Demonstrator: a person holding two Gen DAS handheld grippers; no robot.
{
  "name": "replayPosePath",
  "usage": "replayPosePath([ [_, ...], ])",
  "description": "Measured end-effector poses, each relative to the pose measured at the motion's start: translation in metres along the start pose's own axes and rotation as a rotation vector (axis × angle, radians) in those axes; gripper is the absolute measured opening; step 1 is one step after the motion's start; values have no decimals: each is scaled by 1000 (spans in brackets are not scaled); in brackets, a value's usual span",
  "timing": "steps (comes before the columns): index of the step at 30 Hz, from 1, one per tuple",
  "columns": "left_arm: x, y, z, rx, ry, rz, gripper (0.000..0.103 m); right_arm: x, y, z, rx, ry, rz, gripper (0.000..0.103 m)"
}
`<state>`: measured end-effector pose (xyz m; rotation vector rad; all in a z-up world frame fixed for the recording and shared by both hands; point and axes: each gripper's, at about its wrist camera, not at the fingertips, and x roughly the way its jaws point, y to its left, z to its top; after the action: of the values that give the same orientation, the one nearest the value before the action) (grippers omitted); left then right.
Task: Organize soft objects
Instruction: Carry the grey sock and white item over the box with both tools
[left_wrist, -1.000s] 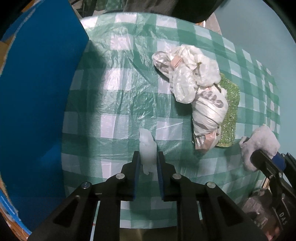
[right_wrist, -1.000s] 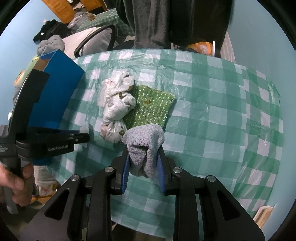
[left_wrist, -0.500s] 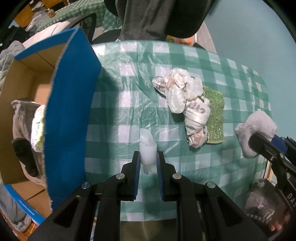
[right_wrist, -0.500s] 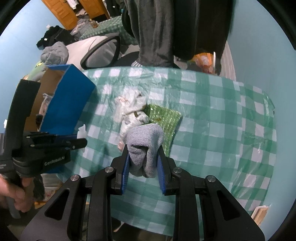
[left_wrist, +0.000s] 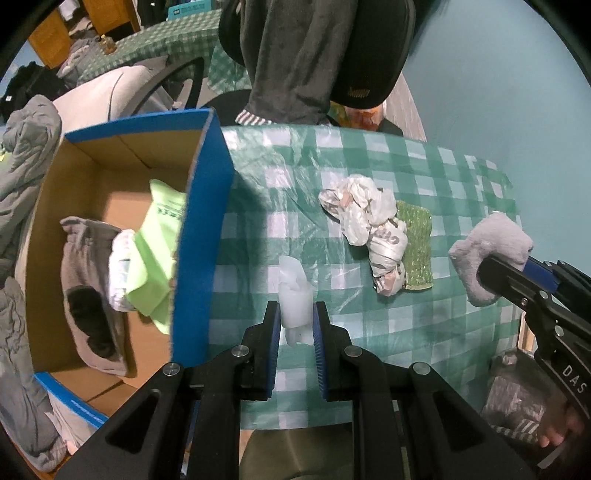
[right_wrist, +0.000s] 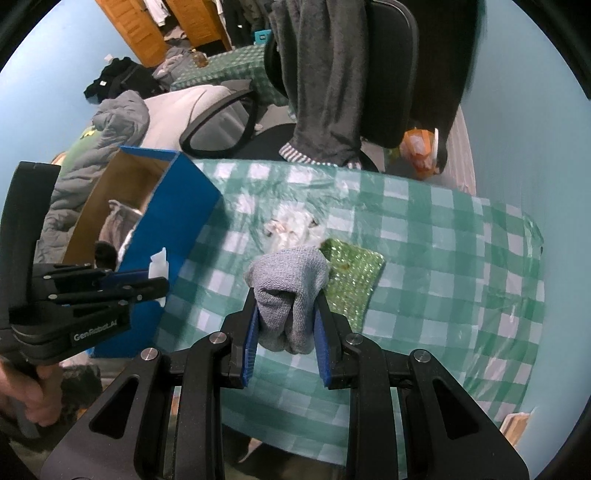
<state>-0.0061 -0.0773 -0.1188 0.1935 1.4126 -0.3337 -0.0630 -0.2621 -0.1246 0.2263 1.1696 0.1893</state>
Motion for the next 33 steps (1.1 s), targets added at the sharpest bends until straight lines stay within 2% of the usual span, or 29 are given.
replayPosePath([
  [33,-57,77,-11,-99,-107,43,17,-6,90,40,-140,-52,76,25],
])
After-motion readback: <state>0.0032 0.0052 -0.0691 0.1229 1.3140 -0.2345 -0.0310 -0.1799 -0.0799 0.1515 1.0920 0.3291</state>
